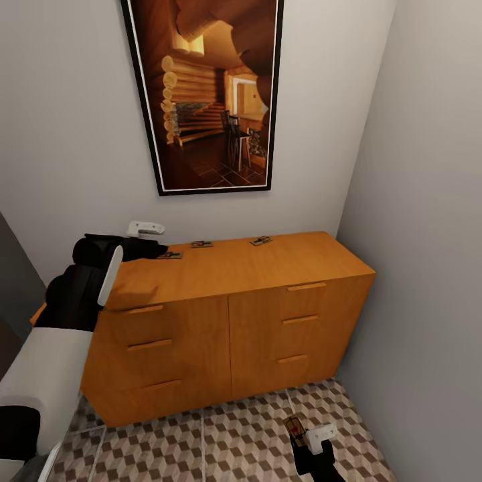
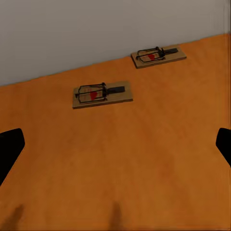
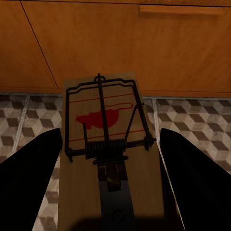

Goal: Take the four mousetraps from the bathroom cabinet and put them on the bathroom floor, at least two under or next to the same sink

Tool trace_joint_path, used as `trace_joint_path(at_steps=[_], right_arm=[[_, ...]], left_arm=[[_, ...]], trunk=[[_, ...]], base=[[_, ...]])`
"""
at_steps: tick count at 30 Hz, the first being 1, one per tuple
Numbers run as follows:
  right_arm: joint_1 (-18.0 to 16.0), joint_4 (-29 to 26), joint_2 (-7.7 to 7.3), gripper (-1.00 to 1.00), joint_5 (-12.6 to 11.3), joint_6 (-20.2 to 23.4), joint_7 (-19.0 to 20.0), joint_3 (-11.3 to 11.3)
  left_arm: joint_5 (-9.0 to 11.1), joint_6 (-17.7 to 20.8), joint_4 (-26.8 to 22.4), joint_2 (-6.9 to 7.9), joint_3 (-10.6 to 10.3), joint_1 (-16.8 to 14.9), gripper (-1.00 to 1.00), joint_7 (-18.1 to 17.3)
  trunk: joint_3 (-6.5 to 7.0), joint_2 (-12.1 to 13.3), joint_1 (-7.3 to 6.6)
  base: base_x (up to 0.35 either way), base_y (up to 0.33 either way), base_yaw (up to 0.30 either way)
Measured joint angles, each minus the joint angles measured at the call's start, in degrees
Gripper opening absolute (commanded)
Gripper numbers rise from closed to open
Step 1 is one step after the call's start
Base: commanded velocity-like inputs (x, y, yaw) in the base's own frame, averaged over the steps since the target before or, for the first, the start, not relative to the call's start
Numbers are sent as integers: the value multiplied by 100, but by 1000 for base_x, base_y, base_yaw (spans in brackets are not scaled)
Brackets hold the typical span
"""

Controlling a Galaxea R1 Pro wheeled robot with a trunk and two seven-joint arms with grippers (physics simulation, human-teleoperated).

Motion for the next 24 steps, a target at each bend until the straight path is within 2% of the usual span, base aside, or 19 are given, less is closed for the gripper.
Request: trace_joint_path(at_steps=[5, 6, 11, 15, 17, 18, 21, 24], right_arm=[[0, 0, 0, -100, 0, 0, 0, 0], [0, 1, 0, -100, 0, 0, 0, 0], [0, 2, 0, -100, 0, 0, 0, 0], [0, 5, 0, -100, 0, 0, 0, 0], [0, 5, 0, -100, 0, 0, 0, 0], [0, 6, 0, -100, 0, 0, 0, 0], [0, 6, -5, -100, 0, 0, 0, -1], [0, 6, -7, -100, 0, 0, 0, 0]], left_arm=[[-13, -38, -82, 585, 17, 2, 100, -1303], [-8, -55, -110, 661, 18, 2, 100, -1459], [-8, -264, -509, 1259, 17, 4, 100, -2634], [-11, -309, -644, 1473, -26, 6, 100, -3293], [-20, -347, -694, 1645, -85, 6, 100, -3800], [-23, -376, -709, 1695, -109, 7, 100, -3924], [-48, -698, -777, 1936, -286, 7, 100, -4440], [-124, -1016, -802, 2107, -521, 8, 100, -4764]], trunk=[[0, 0, 0], [0, 0, 0], [0, 0, 0], [0, 0, 0], [0, 0, 0], [0, 0, 0], [0, 0, 0], [0, 0, 0]], base=[[0, 0, 0], [0, 0, 0], [0, 0, 0], [0, 0, 0], [0, 0, 0], [0, 0, 0], [0, 0, 0], [0, 0, 0]])
